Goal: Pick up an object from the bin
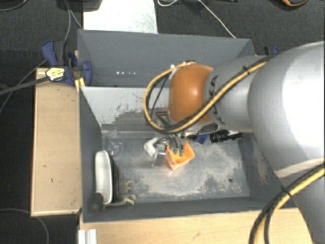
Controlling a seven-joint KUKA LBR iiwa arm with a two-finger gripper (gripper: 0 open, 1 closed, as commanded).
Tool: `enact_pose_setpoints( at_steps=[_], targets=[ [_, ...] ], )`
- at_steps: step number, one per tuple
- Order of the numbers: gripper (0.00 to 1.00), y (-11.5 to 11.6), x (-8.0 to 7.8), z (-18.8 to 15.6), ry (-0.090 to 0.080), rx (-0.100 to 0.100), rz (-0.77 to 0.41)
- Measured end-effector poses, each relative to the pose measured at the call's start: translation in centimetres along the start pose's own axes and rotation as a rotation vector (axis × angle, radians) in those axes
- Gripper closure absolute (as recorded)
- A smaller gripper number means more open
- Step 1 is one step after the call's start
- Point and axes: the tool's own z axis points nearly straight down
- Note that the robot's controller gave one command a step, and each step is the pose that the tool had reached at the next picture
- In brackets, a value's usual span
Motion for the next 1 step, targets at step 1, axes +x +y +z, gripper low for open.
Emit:
enact_pose_setpoints(
  at_steps=[1],
  targets=[
    [1.00, 0.00, -0.33, -0.27, 0.000, -0.003, -0.290]
  ],
)
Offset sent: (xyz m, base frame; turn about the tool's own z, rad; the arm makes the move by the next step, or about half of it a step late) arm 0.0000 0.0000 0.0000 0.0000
